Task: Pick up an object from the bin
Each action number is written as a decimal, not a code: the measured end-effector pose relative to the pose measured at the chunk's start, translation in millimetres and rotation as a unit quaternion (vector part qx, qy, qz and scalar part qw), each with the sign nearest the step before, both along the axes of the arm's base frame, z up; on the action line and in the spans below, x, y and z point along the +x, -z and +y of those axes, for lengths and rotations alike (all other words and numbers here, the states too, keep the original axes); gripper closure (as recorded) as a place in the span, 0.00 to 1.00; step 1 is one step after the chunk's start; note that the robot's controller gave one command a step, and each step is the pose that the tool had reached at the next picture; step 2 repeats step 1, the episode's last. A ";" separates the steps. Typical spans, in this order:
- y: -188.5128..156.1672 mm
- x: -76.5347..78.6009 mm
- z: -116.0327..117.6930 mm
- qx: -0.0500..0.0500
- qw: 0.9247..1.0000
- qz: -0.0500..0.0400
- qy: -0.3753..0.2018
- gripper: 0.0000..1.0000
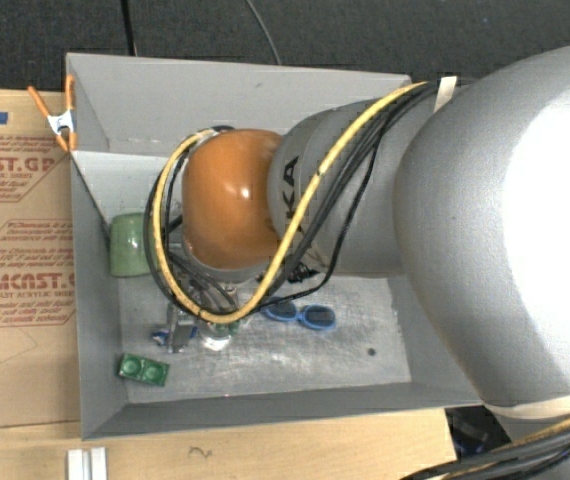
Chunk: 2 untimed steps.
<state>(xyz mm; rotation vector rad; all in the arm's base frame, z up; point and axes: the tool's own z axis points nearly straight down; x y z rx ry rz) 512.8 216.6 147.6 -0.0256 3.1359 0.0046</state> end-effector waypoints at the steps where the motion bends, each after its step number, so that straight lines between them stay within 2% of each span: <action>1: -94.3 -16.6 -9.8 0.000 1.000 -0.001 -0.010 1.00; 2: -94.3 -16.6 -9.8 0.000 1.000 -0.001 -0.010 1.00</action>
Offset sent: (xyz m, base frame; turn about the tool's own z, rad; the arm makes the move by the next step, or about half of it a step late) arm -0.0174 -0.0108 0.0896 -0.0189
